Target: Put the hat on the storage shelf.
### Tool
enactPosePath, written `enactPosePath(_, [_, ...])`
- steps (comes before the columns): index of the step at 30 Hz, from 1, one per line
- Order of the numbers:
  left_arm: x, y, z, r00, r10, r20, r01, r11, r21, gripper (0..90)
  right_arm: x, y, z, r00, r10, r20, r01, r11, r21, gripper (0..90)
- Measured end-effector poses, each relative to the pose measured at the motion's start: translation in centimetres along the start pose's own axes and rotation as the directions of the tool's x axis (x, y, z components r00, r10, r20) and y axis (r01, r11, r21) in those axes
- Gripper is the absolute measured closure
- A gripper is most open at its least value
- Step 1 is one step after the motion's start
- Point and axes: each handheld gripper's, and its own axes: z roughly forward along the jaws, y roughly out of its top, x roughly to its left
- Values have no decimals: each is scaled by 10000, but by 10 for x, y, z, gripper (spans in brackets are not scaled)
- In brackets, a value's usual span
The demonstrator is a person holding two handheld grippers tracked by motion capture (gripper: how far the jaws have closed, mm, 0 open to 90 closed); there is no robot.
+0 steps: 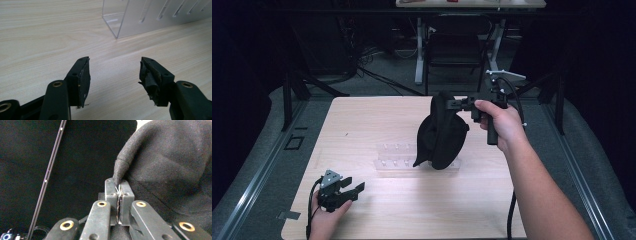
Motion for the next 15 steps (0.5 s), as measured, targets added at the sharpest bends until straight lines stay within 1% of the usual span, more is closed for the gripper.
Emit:
enactPosePath(3, [0, 0, 0, 10000, 3, 0, -3, 10000, 7, 420, 0, 1, 2, 10000, 6, -2, -6, 10000, 47, 883])
enactPosePath(11, [0, 0, 0, 10000, 24, 26, -24, 10000, -10, 420, 0, 2, 10, 9998, -51, 170, 49, 9999, 151, 883])
enactPosePath(12, [-1, 1, 0, 10000, 43, 10, -43, 10000, -7, 420, -1, 2, 12, 10000, 14, 9, -14, 9999, 111, 883])
enactPosePath(15, [-1, 1, 0, 10000, 65, 67, -65, 10000, 31, 420, -2, 2, 15, 10000, 28, -66, -28, 10000, 80, 883])
